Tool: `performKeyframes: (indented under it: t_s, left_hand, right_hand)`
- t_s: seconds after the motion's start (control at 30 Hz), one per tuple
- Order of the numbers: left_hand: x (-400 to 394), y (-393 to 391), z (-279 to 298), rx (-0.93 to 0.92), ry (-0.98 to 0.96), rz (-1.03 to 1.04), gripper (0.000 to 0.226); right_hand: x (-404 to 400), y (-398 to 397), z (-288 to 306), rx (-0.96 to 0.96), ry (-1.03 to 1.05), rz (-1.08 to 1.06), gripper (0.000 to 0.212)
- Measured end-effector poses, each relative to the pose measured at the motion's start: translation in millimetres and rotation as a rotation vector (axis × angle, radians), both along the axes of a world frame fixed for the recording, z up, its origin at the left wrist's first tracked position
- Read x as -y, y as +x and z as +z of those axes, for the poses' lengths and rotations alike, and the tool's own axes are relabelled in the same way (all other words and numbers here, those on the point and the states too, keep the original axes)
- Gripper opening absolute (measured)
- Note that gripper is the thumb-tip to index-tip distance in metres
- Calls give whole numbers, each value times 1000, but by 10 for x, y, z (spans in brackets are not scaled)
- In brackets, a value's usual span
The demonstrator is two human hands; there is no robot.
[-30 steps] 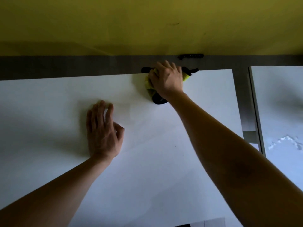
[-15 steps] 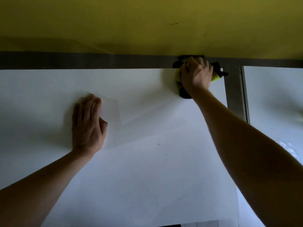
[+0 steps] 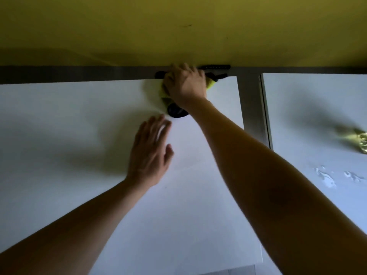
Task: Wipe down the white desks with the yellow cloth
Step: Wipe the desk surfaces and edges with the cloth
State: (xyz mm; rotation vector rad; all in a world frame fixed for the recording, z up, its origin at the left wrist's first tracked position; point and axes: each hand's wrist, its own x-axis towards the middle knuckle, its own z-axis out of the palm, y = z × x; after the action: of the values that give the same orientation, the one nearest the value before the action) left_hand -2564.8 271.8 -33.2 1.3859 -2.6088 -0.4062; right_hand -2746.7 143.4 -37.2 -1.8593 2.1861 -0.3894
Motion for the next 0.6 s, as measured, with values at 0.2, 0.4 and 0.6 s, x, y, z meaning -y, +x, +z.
performKeyframes:
  t_s: [0.2, 0.4, 0.6]
  left_hand:
    - [-44, -392, -34, 54, -21, -25, 61]
    - [-44, -429, -35, 67, -38, -4, 62]
    - [-48, -429, -59, 70, -53, 0, 61]
  right_hand:
    - [-365, -1309, 11, 23, 57, -319, 39]
    - [-287, -1129, 5, -60, 5, -316, 36]
    - [12, -316, 44, -32, 41, 78, 39]
